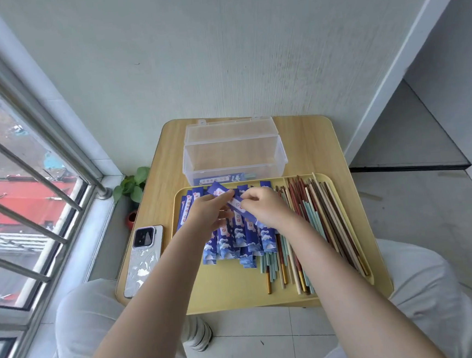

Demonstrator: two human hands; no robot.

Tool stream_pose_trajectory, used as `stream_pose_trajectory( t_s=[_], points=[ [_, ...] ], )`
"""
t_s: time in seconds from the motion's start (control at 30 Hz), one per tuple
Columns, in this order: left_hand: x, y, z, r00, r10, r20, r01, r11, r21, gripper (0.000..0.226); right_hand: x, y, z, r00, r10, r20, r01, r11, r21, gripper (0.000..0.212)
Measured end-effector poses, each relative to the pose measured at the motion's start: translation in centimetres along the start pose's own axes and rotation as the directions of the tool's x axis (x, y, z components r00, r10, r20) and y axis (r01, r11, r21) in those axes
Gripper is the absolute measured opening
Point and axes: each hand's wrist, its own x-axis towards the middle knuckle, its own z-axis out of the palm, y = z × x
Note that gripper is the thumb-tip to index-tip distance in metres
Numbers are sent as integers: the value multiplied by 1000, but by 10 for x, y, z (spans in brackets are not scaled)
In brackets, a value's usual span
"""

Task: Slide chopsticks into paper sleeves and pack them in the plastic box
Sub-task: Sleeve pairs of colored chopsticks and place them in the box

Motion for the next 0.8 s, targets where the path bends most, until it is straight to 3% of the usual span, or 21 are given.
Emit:
stream_pose_trajectory(
  t_s=[0.1, 0.17, 0.23, 0.3, 0.33, 0.4, 0.47, 0.53, 0.63, 0.73, 0.8],
  points=[
    [-6, -3, 5, 999, 24, 33, -15, 967, -254, 23, -9, 7, -8, 996, 64, 58, -76, 966, 248, 7],
    [-10, -3, 7, 1000, -2, -26, -5, 963, -270, 24, -10, 14, -13, 995, 84, 54, -98, 929, 358, 5],
    [-13, -3, 8, 987, -7, -162, 2, 1000, -31, 30, -9, 20, -16, 994, 110, -16, -96, 918, 384, 5],
    [-16, -4, 6, 945, 112, -307, -34, 968, 248, 41, -9, 24, -19, 977, 158, -141, -89, 911, 402, 5],
    [-16, -5, 7, 927, 175, -330, -80, 956, 282, 42, -9, 26, -22, 965, 181, -192, -82, 897, 434, 5],
    [-21, 0, 12, 949, 193, -251, -154, 974, 166, 36, -12, 26, -25, 957, 210, -200, -67, 833, 550, 6],
    [-27, 6, 20, 985, 158, -73, -164, 982, -89, 35, -16, 24, -23, 972, 202, -116, -84, 769, 634, 8],
    [-29, 10, 29, 982, 189, 31, -171, 938, -303, 37, -19, 23, -19, 984, 173, -35, -119, 797, 592, 8],
    [-25, 11, 44, 979, 196, 49, -150, 868, -474, 35, -25, 24, -15, 989, 143, 42, -147, 884, 443, 9],
    [-24, 7, 55, 997, 74, -17, -76, 945, -319, 40, -32, 32, -27, 988, 145, 60, -153, 973, 173, 11],
    [-26, 1, 59, 998, 32, -47, -39, 988, -146, 54, -35, 42, -36, 987, 148, -56, -153, 984, -89, 9]
  ],
)
